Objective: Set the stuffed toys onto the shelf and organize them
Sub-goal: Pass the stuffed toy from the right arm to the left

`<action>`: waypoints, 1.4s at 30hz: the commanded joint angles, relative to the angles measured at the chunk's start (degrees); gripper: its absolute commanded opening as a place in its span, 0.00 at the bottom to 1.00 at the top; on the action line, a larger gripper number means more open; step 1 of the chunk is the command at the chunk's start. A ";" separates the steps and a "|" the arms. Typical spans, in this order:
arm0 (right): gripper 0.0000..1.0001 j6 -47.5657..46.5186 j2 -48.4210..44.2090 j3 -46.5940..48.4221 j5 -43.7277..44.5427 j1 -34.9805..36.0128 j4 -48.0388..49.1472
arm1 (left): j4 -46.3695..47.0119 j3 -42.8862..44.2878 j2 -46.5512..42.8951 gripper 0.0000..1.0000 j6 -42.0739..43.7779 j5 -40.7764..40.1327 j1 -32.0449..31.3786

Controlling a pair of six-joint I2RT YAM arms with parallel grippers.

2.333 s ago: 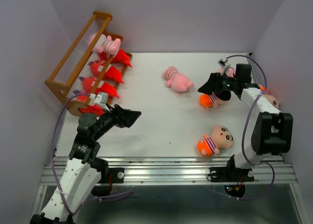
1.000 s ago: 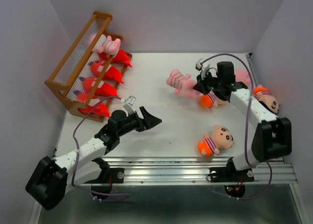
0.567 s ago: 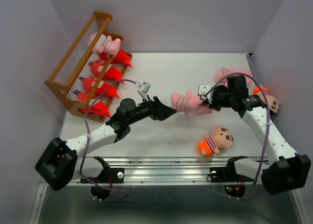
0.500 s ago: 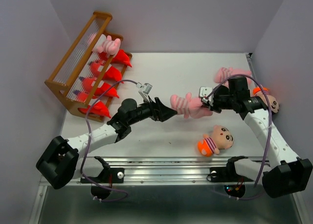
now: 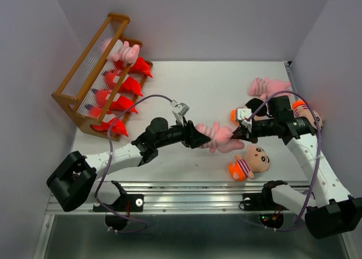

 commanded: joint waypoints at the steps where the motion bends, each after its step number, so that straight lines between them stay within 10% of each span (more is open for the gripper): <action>1: 0.01 7.68 -1.00 -2.26 -4.31 0.36 5.99 | 4.36 3.61 1.51 0.46 3.46 3.45 -1.73; 6: 0.10 16.38 -2.40 -3.76 0.35 0.36 11.20 | 3.57 1.60 -0.32 0.00 5.83 1.62 -2.61; 9: 0.59 22.87 -2.58 -3.68 3.95 0.36 13.49 | -3.53 0.71 -4.10 0.00 12.85 -6.18 -4.28; 13: 0.99 31.75 -2.23 -1.23 7.39 0.36 14.81 | -15.38 1.33 -10.33 0.00 26.61 -30.54 -11.12; 21: 1.00 58.00 2.69 5.11 6.86 0.36 18.50 | -14.29 3.00 -8.16 0.00 54.86 -67.26 -31.33; 30: 1.00 87.51 4.10 4.94 17.51 0.36 25.71 | 4.69 7.48 7.66 0.00 80.88 -95.06 -36.01; 37: 1.00 93.84 5.50 1.77 14.86 0.36 30.37 | 39.46 8.27 16.89 0.00 106.16 -97.44 -40.22; 42: 1.00 94.62 5.86 1.16 15.04 0.36 33.00 | 78.24 12.56 32.44 0.00 144.06 -95.25 -43.22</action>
